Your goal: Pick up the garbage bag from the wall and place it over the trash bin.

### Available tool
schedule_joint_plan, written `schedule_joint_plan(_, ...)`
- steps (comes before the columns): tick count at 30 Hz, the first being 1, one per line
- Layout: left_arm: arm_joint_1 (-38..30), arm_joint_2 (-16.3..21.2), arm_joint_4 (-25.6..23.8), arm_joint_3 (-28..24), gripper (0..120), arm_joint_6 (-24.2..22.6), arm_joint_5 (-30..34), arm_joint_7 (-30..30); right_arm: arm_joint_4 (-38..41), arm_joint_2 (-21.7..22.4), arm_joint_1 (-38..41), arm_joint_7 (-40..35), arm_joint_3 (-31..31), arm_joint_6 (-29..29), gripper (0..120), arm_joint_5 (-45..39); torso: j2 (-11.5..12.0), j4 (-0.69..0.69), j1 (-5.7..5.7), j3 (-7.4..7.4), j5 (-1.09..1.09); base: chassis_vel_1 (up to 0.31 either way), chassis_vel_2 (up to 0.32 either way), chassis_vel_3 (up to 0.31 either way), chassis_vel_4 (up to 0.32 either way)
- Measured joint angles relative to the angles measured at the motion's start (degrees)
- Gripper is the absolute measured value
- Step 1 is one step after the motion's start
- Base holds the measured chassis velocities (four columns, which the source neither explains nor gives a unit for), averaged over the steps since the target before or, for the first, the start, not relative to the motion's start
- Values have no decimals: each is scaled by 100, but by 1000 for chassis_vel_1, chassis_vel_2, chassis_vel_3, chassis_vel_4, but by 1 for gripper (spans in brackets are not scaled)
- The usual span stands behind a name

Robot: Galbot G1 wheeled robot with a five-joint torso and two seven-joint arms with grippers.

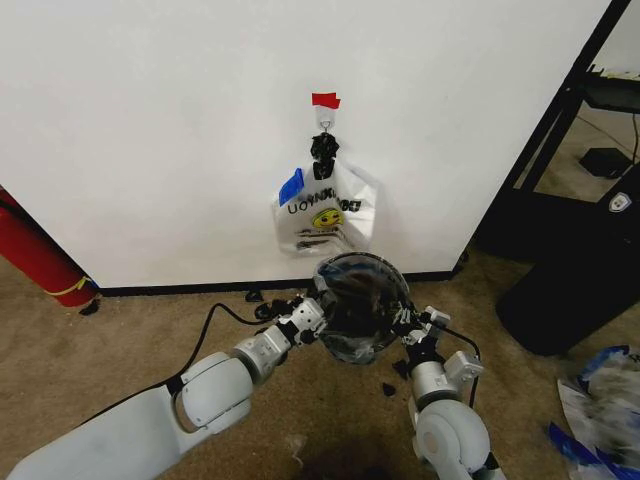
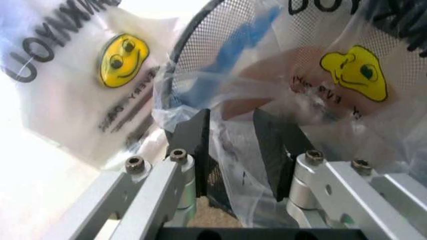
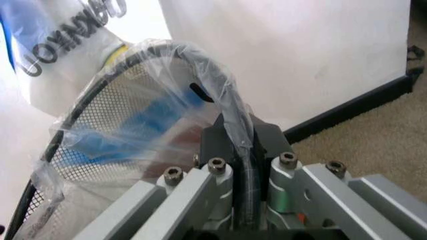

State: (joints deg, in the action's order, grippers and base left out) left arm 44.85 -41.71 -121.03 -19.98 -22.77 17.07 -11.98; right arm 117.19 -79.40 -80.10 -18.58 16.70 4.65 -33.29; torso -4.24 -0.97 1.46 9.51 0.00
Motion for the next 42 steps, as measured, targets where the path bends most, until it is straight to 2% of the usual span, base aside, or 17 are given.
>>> schedule_joint_plan(27,-182,-98,238,-272,28,-304,-449,72,71,4,-25,0,-43,53,2,-101,0,-1,0,0,0,0,0,0,0)
schedule_joint_plan(33,-298,-177,234,-312,28,-571,-398,-31,80,28,-26,2,-34,65,2,-154,0,-2,0,0,0,0,0,0,0)
schedule_joint_plan(42,-335,-178,188,-325,20,-816,-331,-123,58,17,-6,22,-44,76,2,-230,0,-1,0,0,0,0,0,0,0)
